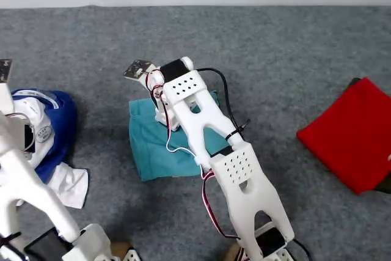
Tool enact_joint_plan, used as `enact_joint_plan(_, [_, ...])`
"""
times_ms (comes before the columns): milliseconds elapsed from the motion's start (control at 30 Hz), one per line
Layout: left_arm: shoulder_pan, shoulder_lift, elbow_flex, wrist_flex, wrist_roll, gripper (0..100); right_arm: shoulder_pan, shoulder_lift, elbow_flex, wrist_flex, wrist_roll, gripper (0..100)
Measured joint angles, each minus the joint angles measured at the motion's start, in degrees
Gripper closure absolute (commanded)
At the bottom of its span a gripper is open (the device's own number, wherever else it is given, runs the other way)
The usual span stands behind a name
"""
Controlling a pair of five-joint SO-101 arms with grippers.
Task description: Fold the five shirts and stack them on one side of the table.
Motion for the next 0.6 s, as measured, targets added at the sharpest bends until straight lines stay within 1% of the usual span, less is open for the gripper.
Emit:
enact_joint_plan(67, [0.0, 0.0, 0.0, 0.0, 0.0, 96, 0.0, 0.0, -0.26, 0.0, 0.0, 98.5])
enact_joint_plan(267, [0.0, 0.0, 0.0, 0.0, 0.0, 96, -0.09, 0.0, -5.89, 0.44, 3.16, 98.7])
enact_joint_plan(400, [0.0, 0.0, 0.0, 0.0, 0.0, 96, -0.09, 0.0, -7.65, 0.44, 3.6, 98.7])
enact_joint_plan(500, [0.0, 0.0, 0.0, 0.0, 0.0, 96, -0.44, -0.62, -6.42, 0.44, 3.6, 98.7])
enact_joint_plan(600, [0.0, 0.0, 0.0, 0.0, 0.0, 96, -2.11, -4.57, -0.88, 0.44, 3.6, 98.7])
